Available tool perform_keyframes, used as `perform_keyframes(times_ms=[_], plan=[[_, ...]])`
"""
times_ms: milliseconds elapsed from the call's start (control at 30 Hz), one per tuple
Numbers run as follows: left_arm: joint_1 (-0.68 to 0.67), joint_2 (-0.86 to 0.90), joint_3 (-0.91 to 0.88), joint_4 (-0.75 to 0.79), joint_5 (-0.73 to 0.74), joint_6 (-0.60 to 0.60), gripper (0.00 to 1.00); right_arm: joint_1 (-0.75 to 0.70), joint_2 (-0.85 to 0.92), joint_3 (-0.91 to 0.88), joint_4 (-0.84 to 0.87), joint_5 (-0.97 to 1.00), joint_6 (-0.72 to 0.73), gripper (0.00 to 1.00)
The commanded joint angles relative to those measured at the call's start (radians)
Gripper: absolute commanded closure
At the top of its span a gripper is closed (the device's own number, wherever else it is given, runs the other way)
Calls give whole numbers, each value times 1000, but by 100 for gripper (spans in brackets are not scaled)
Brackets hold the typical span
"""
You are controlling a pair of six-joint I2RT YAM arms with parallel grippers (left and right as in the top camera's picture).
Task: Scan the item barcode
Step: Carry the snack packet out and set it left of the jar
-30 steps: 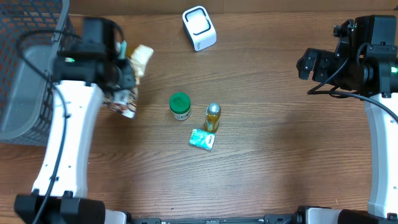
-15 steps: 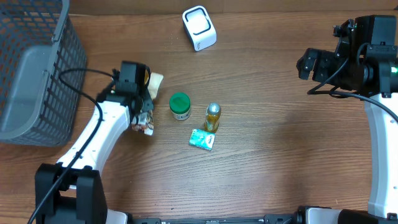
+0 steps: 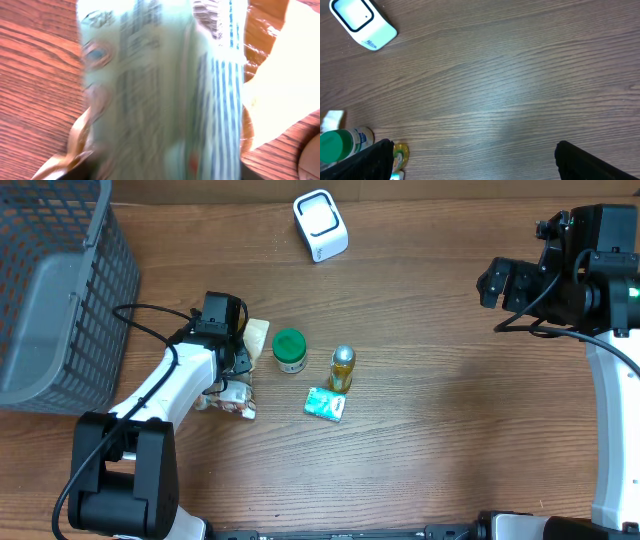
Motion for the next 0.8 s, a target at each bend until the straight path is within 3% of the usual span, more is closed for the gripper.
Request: perform_keyframes(times_ms=[0,100,333,500,767], plan=[[-2,-2,44,-3,66,37,39,-2,-13,22,2,10,3,0],[-2,-2,96,-58,85,65,20,-2,-13,22,2,10,3,0],[2,-2,274,-241,56,130,14,-2,-13,22,2,10,3,0],[28,-2,336,-292,-7,132,20,-2,-13,22,2,10,3,0],[149,0,332,-294,-66,151,39,-2,-13,22,2,10,3,0]])
